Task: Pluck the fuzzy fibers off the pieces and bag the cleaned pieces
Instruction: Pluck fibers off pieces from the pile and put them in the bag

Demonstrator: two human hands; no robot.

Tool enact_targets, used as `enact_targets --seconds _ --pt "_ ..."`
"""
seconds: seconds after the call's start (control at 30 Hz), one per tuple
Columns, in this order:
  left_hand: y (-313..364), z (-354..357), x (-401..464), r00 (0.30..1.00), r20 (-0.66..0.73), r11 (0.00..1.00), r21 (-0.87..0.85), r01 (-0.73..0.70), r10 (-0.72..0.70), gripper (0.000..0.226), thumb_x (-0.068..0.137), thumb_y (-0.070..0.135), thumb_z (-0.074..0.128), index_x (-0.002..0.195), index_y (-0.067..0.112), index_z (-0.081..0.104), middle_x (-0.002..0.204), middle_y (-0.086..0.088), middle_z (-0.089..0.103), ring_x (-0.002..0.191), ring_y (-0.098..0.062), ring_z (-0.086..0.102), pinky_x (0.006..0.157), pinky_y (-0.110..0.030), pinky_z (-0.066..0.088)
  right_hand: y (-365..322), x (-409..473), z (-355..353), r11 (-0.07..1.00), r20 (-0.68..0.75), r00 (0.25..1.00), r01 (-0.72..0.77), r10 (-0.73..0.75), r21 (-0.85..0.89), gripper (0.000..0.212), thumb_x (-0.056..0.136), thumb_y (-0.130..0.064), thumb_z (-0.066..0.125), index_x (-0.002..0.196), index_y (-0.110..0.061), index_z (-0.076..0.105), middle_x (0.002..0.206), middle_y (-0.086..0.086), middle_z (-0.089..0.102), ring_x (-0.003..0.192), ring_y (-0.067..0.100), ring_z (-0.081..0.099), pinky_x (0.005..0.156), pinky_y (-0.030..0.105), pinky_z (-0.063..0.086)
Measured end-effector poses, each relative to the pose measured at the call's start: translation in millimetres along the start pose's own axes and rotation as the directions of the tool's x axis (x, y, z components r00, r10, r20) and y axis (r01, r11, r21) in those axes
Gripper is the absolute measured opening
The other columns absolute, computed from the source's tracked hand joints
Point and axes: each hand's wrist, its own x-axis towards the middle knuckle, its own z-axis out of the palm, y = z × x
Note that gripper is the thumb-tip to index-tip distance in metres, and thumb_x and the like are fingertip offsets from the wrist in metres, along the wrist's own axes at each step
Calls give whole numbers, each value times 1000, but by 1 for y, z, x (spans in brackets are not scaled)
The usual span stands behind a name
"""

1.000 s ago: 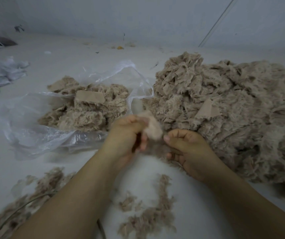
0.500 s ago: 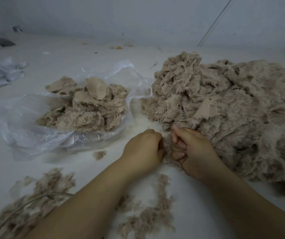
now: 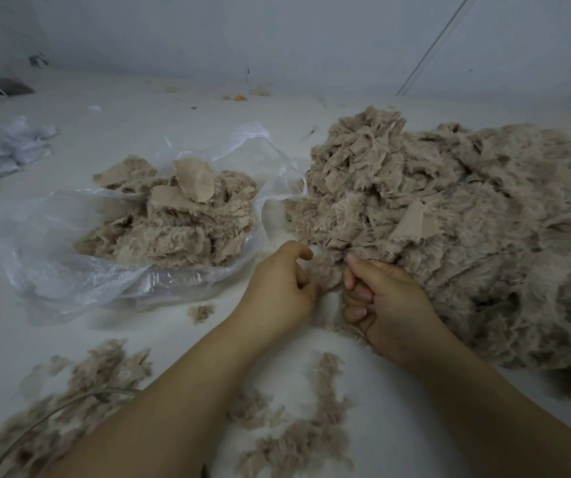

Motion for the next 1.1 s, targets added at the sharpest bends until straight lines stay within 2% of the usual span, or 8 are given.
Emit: enact_targets --seconds 0.2,0.37,0.6,0.7,0.8,0.93,1.0,1.1 --pt "4 3 0 998 3 984 166 -70 71 24 80 14 72 64 22 56 55 9 49 51 -4 46 52 -24 35 2 1 -1 1000 -6 1000 8 -9 -22 41 97 -25 55 59 -9 51 51 1 20 38 6 22 37 17 28" --pt "10 -4 -8 919 -310 928 -201 -315 245 38 80 -4 62 81 32 73 69 20 66 60 6 58 59 -10 45 1 0 -1 999 47 999 17 -15 -47 35 78 -41 63 60 -11 62 48 0 34 38 5 26 37 18 31" --pt "10 -5 -11 789 -326 835 4 -550 521 29 77 -11 57 89 5 78 90 -2 75 85 -11 70 76 -25 56 -1 4 -6 996 58 997 -54 49 78 51 68 -56 68 96 -13 68 61 0 49 36 3 39 37 18 35" --pt "12 -10 -9 838 -353 891 -27 -454 416 32 79 -4 53 94 10 78 92 2 74 80 0 66 72 -14 49 0 0 -5 1000 66 998 -16 16 2 16 82 -21 69 72 -10 63 53 -2 42 39 2 36 38 17 34" --pt "15 -10 -10 941 -314 912 -336 -235 127 30 80 6 52 86 20 77 77 4 74 66 -9 66 59 -24 55 3 3 -7 1000 41 999 -17 18 -24 44 93 6 51 55 -12 62 41 -5 45 34 2 38 37 16 33" --pt "19 -15 -8 985 -140 767 -642 -10 -104 1 90 13 65 90 13 64 60 -14 64 43 -25 60 36 -26 42 1 0 -4 997 46 999 -6 10 -78 23 93 6 54 75 -2 65 60 9 58 47 9 44 40 18 36" --pt "16 -14 -7 987 -25 767 -633 107 -159 21 87 18 73 98 10 56 58 -17 61 36 -25 55 33 -23 36 3 1 -4 995 47 999 -11 16 -99 11 92 4 57 88 2 66 75 16 58 55 14 44 42 20 38" --pt "16 -16 -7 985 135 764 -622 172 -112 12 85 0 70 89 4 60 51 -9 59 33 -17 51 33 -20 35 3 2 -5 999 50 999 -10 13 -53 23 94 -1 57 80 -6 75 57 8 53 51 12 42 42 20 40"
